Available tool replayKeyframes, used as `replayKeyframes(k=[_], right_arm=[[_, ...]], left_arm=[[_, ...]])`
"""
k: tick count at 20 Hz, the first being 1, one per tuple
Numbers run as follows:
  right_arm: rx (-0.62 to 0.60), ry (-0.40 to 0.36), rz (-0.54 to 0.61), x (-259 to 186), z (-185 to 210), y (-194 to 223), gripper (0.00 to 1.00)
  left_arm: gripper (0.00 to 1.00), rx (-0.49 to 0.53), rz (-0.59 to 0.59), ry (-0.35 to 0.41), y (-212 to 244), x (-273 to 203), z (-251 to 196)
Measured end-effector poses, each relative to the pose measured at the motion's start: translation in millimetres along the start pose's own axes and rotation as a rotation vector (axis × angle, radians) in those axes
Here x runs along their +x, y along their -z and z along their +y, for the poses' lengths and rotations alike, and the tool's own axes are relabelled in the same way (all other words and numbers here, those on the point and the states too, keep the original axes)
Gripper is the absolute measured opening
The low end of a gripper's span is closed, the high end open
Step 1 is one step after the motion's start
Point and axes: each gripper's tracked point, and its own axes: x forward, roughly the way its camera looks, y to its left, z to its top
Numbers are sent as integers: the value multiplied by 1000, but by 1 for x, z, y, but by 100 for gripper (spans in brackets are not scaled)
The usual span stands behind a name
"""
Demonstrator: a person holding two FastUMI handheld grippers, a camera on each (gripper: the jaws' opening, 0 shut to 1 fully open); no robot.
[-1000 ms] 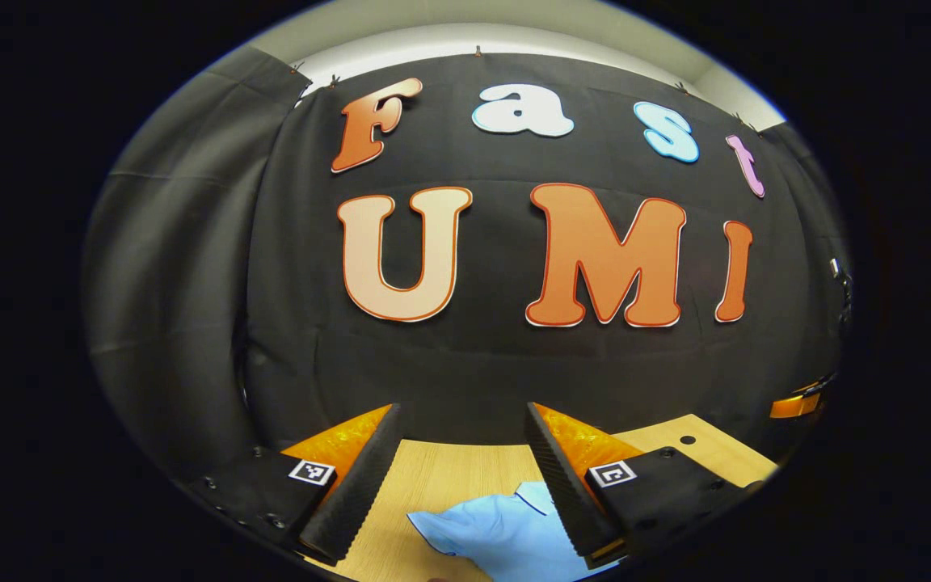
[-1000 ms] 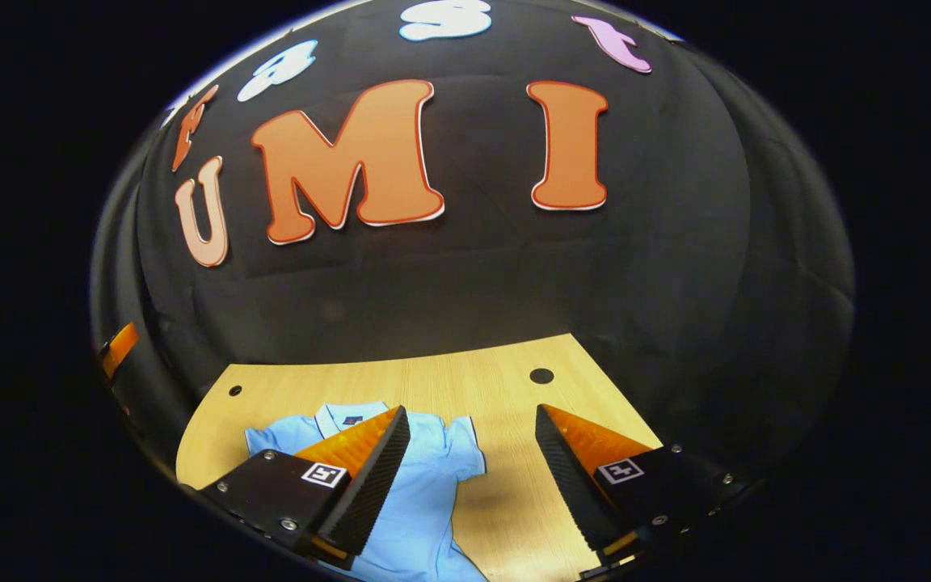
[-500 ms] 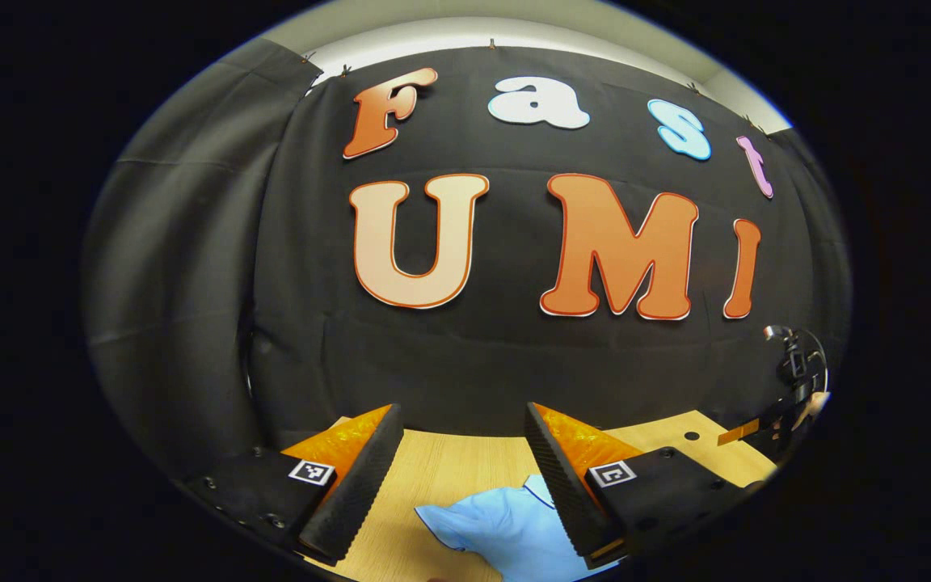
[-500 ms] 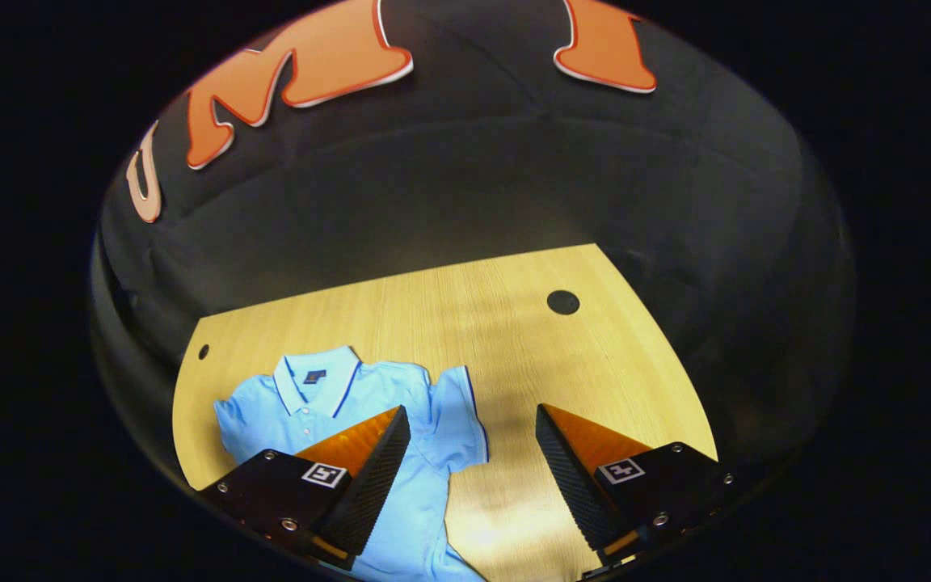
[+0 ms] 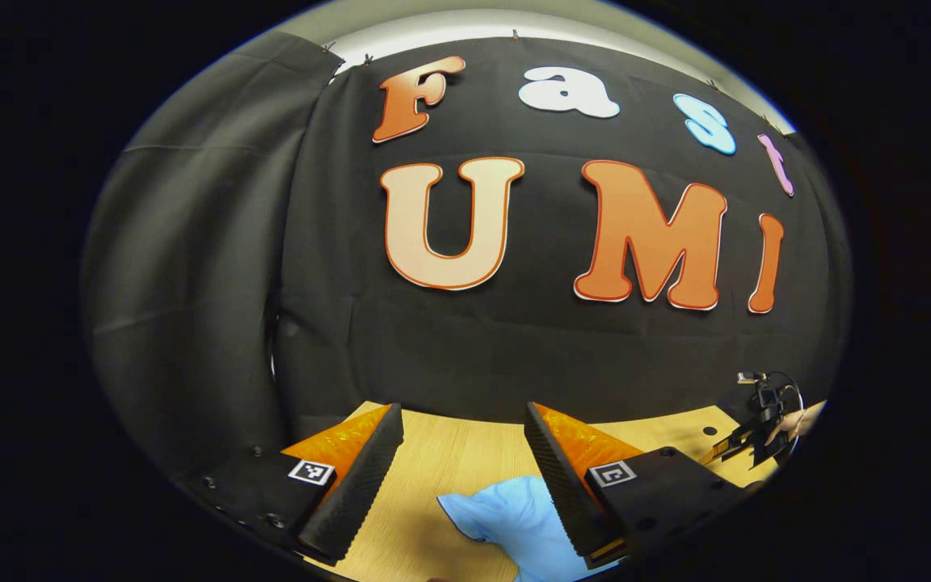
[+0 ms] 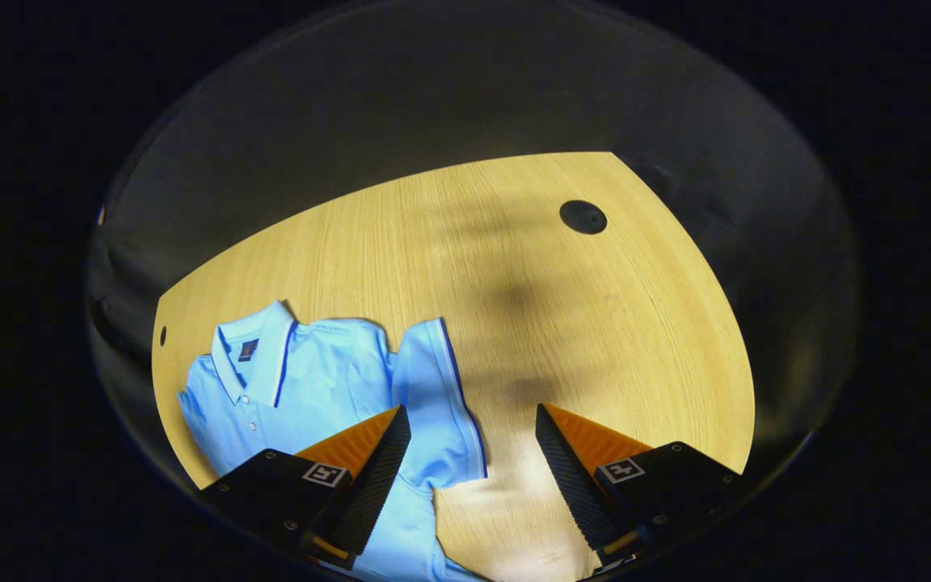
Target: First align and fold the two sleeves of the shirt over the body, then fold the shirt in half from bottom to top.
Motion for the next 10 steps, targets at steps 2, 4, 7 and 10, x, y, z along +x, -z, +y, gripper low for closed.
replayKeyframes(k=[2, 4, 7, 10], right_arm=[[-4, 16, 38, 13, -3, 6, 96], [-14, 29, 55, 21, -4, 10, 97], [-18, 29, 84, 27, -3, 14, 97], [-35, 18, 93, 30, -1, 15, 93]], left_arm=[[100, 0, 14, -7, 5, 0, 3], [99, 7, 21, -17, 9, 1, 5], [100, -10, 39, -25, 16, 4, 9], [95, -14, 57, -33, 23, 7, 11]])
